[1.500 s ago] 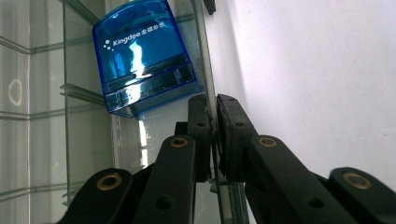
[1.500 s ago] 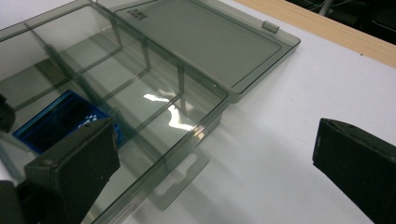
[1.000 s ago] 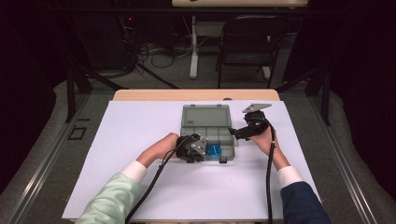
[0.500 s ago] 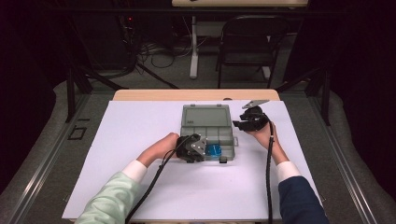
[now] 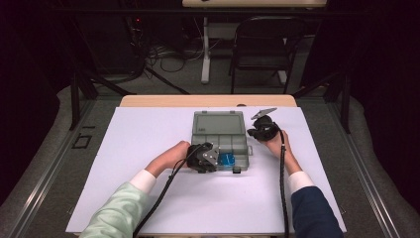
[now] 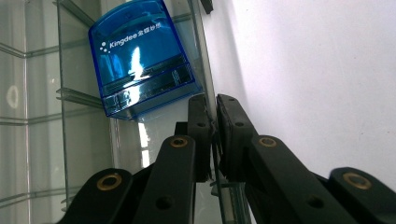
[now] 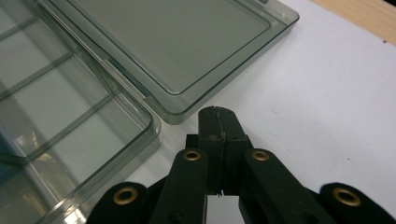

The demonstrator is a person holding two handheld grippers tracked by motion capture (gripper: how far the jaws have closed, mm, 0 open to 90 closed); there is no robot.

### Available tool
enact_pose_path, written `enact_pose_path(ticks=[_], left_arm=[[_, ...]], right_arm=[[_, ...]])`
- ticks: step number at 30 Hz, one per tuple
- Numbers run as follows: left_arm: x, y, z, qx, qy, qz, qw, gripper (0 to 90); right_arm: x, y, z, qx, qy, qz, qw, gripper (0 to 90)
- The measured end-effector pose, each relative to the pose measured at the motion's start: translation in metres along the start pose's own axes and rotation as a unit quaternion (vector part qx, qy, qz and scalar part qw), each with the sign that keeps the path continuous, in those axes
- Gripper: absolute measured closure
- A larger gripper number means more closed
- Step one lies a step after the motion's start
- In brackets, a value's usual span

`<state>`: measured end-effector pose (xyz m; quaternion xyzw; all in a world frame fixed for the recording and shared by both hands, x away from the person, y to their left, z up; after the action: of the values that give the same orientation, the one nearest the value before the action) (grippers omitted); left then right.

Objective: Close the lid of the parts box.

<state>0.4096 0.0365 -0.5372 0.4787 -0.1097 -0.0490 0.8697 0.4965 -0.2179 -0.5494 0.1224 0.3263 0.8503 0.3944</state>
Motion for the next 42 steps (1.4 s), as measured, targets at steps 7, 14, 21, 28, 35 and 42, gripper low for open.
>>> enact_pose_path(ticks=[7,14,21,28,35,42], left_arm=[[0.001,0.0,-0.001,-0.002,-0.004,-0.001,1.0,84.7],[0.002,0.0,-0.002,-0.006,-0.006,-0.006,0.9999,84.8],[0.003,-0.001,-0.002,-0.006,-0.013,-0.013,0.9998,84.6],[0.005,-0.001,-0.004,-0.016,-0.006,-0.023,0.9996,84.6],[0.006,-0.002,-0.003,-0.013,-0.011,-0.025,0.9995,84.5],[0.007,-0.002,-0.003,-0.011,-0.012,-0.03,0.9994,84.4]], right_arm=[[-0.002,-0.009,-0.005,0.017,-0.007,0.005,0.9998,90.0],[-0.001,-0.011,-0.004,0.012,-0.004,0.006,0.9999,90.0],[-0.002,-0.012,-0.004,0.009,-0.004,0.012,0.9999,90.0],[-0.007,-0.015,-0.003,0.0,-0.021,0.029,0.9993,90.0],[-0.009,-0.015,0.0,0.022,-0.015,0.03,0.9992,90.0],[-0.012,-0.02,0.0,-0.006,-0.027,0.03,0.9992,90.0]])
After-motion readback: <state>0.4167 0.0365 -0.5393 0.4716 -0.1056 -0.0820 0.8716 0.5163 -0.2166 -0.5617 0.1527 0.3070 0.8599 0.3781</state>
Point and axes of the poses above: each handheld gripper's, and its own axes: y roughly backward along the jaws, z roughly out of its top, x roughly to its left, the point moved 1 cm from there along -y, roughly forward along the jaws, and after that the axes turned 6 degrees about -x, right-handed, at the moved point
